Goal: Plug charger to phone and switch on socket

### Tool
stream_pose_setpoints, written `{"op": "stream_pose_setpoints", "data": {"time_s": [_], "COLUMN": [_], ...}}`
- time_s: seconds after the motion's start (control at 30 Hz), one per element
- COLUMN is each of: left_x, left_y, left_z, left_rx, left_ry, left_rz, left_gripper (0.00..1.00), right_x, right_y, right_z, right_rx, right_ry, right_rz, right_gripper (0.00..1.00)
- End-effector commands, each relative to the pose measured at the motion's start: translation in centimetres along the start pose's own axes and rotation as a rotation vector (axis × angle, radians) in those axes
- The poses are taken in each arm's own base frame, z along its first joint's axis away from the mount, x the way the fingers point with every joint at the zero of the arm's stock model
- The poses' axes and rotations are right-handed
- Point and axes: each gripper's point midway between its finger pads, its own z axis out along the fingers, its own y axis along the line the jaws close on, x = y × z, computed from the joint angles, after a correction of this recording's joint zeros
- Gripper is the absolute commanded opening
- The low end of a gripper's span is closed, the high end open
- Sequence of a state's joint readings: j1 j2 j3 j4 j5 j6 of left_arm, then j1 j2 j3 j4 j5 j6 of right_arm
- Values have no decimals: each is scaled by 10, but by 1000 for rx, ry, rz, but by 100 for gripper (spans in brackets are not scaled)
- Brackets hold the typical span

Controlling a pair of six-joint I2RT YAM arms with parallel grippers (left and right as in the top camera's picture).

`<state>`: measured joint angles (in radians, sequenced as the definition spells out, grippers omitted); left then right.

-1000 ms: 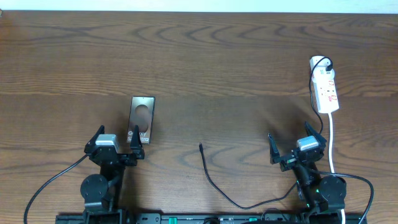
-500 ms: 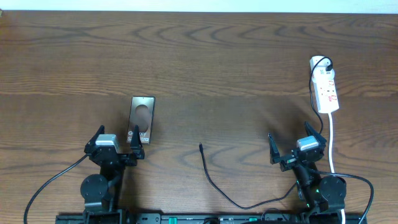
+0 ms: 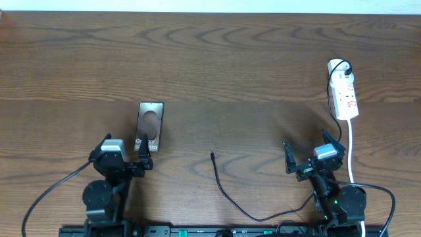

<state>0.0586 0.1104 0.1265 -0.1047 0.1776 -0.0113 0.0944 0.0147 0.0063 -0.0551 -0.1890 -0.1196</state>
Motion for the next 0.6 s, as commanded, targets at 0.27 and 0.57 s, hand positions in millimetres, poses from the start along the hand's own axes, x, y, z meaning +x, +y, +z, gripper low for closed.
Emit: {"op": "stream_pose_setpoints", "data": {"time_s": [0.27, 0.57], "left_x": [-97, -64], "left_y": [-6, 3], "left_z": [37, 85], "left_rx": [8, -19], "left_ry": [224, 762], "left_rz": [28, -48], "left_gripper": [93, 93], "right_x": [1, 1], "right_y": [-2, -2], "right_z": [0, 0], "right_rx": [11, 11], "right_ry": [2, 2], "right_rz": [15, 15], "right_gripper": [99, 99]}}
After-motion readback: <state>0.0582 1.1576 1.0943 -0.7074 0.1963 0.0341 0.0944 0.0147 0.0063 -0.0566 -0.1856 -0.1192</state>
